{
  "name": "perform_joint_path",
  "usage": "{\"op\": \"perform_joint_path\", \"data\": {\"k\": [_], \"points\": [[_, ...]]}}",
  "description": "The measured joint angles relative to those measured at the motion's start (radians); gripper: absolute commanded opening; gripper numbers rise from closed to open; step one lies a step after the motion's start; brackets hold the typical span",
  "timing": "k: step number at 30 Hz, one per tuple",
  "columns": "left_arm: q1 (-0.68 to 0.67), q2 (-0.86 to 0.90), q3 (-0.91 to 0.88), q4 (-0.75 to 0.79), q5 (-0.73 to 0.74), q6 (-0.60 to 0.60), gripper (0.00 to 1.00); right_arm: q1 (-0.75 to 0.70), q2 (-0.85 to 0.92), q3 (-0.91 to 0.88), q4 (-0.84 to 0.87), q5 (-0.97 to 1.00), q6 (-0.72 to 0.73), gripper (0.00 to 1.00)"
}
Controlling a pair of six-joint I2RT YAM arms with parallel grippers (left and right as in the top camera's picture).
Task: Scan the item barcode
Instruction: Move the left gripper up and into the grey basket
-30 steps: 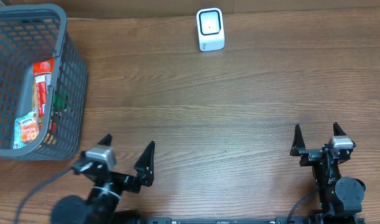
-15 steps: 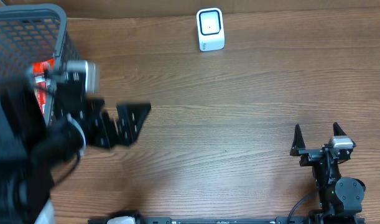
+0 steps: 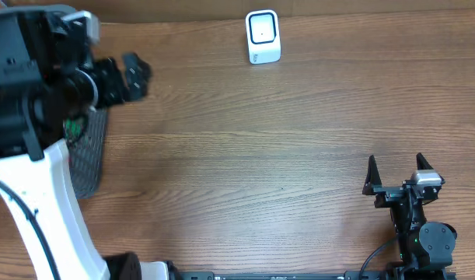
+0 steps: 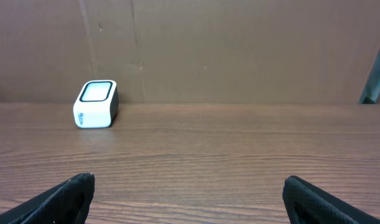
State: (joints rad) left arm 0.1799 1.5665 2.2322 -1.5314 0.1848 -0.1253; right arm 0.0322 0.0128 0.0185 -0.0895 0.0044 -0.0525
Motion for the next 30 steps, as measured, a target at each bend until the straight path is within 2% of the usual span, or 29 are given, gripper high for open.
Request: {"op": "perform_joint_path", "data": {"k": [5, 10, 22, 30], "points": [[0.132, 0.057, 0.000, 0.047, -0.141, -0.108, 1.00, 0.000, 0.000, 0.000, 0.000, 0.000, 0.000, 1.00], [0.255, 0.124, 0.000, 0.052, -0.208, -0.164, 1.00, 0.000, 0.000, 0.000, 0.000, 0.000, 0.000, 1.00], [0.452, 0.320, 0.000, -0.008, -0.238, -0.191, 1.00, 0.000, 0.000, 0.000, 0.000, 0.000, 0.000, 1.00], [0.522, 0.415, 0.000, 0.012, -0.213, -0.192, 1.00, 0.000, 0.000, 0.000, 0.000, 0.000, 0.000, 1.00]]}}
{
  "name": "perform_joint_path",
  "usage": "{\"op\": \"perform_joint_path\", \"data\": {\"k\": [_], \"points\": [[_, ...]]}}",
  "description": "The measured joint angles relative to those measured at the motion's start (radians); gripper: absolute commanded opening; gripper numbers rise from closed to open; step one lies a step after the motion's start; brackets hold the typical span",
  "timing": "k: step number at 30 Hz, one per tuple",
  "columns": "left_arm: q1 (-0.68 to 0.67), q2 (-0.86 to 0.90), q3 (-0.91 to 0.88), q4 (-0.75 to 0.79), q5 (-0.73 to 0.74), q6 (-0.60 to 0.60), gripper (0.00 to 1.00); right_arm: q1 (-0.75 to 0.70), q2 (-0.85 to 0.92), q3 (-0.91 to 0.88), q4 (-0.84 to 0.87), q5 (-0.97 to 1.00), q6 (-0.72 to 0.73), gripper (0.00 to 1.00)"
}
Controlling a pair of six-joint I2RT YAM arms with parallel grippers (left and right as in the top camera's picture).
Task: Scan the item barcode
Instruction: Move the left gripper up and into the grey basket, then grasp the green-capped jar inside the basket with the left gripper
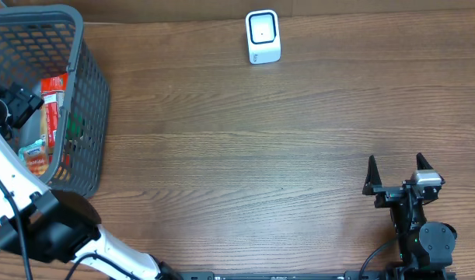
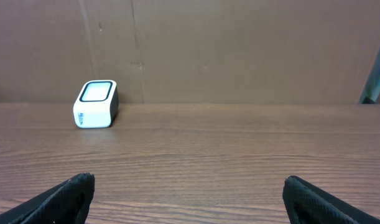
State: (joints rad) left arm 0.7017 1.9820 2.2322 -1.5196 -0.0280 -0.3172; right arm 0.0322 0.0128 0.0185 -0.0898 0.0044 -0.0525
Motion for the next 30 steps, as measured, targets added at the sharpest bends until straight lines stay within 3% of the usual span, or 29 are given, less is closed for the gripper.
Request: {"op": "perform_joint_path", "data": {"k": [14, 30], "points": [[-0.022, 0.261, 0.000, 0.051, 0.085, 0.011, 1.00, 0.000, 0.000, 0.000, 0.000, 0.000, 0.000, 1.00], [-0.041, 0.301, 0.000, 0.103, 0.192, 0.092, 1.00, 0.000, 0.000, 0.000, 0.000, 0.000, 0.000, 1.00]]}}
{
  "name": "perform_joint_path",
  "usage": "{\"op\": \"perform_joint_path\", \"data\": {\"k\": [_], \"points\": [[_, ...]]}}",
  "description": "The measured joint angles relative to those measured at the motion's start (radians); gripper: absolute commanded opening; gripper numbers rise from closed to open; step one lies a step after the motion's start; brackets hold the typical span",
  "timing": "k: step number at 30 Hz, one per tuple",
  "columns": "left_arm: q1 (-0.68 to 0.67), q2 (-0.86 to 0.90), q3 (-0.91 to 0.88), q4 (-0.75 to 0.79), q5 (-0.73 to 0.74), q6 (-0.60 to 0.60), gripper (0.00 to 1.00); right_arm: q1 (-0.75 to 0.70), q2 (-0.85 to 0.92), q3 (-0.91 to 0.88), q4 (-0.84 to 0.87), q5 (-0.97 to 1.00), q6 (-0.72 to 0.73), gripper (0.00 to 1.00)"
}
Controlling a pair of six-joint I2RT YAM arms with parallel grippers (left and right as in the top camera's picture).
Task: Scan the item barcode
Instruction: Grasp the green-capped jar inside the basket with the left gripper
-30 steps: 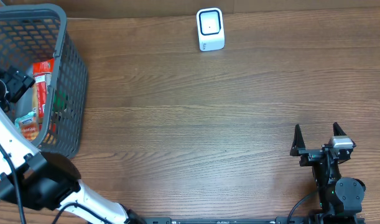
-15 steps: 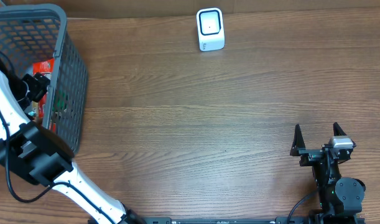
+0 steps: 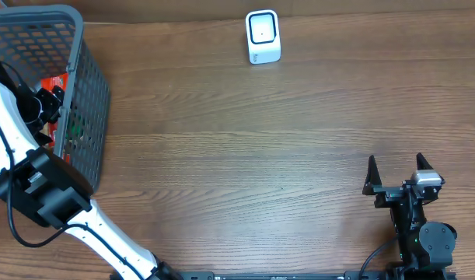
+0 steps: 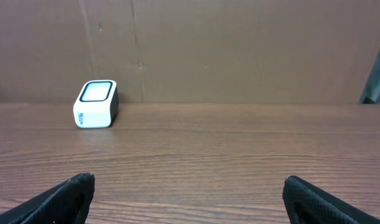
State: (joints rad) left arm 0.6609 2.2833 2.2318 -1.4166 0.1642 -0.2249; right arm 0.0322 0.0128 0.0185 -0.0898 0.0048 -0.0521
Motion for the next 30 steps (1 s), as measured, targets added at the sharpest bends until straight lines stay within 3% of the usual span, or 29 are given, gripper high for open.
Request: {"op": "perform_joint_path", "data": {"k": [13, 18, 21, 30], "points": [[-0.070, 0.000, -0.093, 0.064, -0.181, -0.013, 1.00, 0.000, 0.000, 0.000, 0.000, 0.000, 0.000, 1.00], [-0.071, 0.000, -0.099, 0.071, -0.192, -0.013, 0.98, 0.000, 0.000, 0.000, 0.000, 0.000, 0.000, 1.00], [-0.072, 0.000, -0.100, 0.071, -0.192, -0.015, 0.91, 0.000, 0.000, 0.000, 0.000, 0.000, -0.001, 1.00], [-0.077, 0.000, -0.180, 0.130, -0.195, -0.019, 0.94, 0.000, 0.000, 0.000, 0.000, -0.001, 0.000, 1.00]]}}
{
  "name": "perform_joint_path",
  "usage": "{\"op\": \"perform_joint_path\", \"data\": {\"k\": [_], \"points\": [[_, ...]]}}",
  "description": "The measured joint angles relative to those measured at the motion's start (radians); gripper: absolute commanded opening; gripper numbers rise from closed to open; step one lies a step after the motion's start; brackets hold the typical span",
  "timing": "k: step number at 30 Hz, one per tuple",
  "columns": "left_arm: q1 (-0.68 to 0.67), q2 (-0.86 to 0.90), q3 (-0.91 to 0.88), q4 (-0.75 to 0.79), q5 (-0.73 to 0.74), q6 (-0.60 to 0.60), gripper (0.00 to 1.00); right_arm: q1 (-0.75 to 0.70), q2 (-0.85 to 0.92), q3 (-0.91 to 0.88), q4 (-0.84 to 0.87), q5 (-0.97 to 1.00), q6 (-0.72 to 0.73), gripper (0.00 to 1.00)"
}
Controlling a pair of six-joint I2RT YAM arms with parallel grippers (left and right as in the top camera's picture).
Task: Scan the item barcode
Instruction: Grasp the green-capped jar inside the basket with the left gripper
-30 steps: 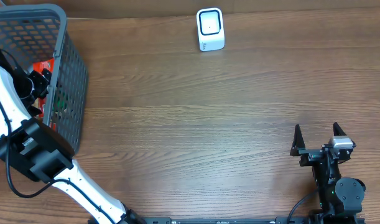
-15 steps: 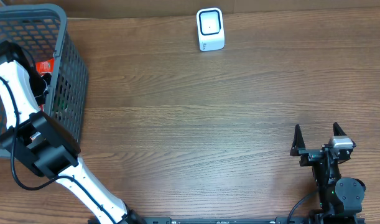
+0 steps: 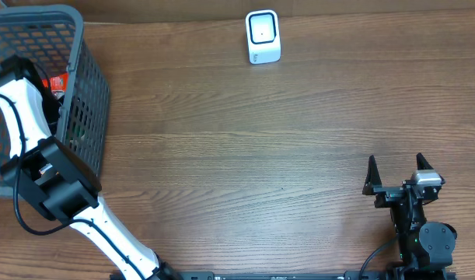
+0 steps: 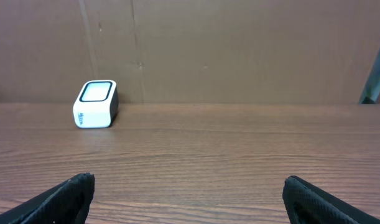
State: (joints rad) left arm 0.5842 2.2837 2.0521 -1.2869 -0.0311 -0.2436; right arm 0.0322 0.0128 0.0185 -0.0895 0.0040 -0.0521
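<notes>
The white barcode scanner (image 3: 263, 36) stands at the table's far edge, its window facing up; it also shows at the left in the right wrist view, scanner (image 4: 95, 104). A grey mesh basket (image 3: 89, 85) at the far left holds the items, of which a red packet (image 3: 59, 82) shows. My left arm (image 3: 23, 117) reaches into the basket. Its gripper (image 3: 43, 82) is a dark shape beside the red packet, and its fingers cannot be made out. My right gripper (image 3: 396, 173) rests open and empty near the front right edge.
The wooden table (image 3: 245, 155) lies bare between basket and right arm. A brown cardboard wall (image 4: 239, 50) stands behind the scanner. The left arm's base joint (image 3: 54, 190) sits beside the basket's near wall.
My left arm's wrist has moved toward the basket's far side, and now sits next to the red packet. The right arm, scanner and basket have not moved.
At first my left arm loomed high over the basket, hiding most of it. Then it was low at the basket's left side, with several packets showing. Then the wrist was inside the basket, and now it is further in.
</notes>
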Motion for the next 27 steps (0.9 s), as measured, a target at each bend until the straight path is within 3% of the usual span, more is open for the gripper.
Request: {"op": "perform_joint_path", "data": {"k": [1, 6, 9, 11, 15, 21, 27], "points": [[0.001, 0.000, -0.014, 0.010, -0.002, -0.002, 1.00, 0.000, 0.000, 0.000, 0.000, 0.000, 0.000, 1.00], [0.004, 0.000, -0.055, 0.036, -0.006, -0.012, 0.97, 0.000, 0.000, 0.000, 0.000, 0.000, 0.000, 1.00], [0.004, 0.000, -0.055, 0.038, 0.000, -0.015, 0.71, 0.000, 0.000, 0.000, 0.000, 0.000, 0.000, 1.00], [-0.001, 0.000, -0.055, 0.038, 0.011, -0.013, 0.62, 0.000, 0.000, 0.000, 0.000, 0.000, 0.000, 1.00], [-0.009, 0.000, -0.051, 0.034, 0.012, -0.011, 0.63, 0.000, 0.000, 0.000, 0.000, 0.000, 0.000, 1.00], [-0.009, 0.003, 0.008, -0.026, 0.016, -0.011, 0.55, 0.000, 0.000, 0.000, 0.000, 0.000, 0.000, 1.00], [-0.006, 0.006, 0.227, -0.167, 0.019, -0.011, 0.54, 0.000, 0.000, 0.000, 0.000, 0.000, 0.000, 1.00]]}}
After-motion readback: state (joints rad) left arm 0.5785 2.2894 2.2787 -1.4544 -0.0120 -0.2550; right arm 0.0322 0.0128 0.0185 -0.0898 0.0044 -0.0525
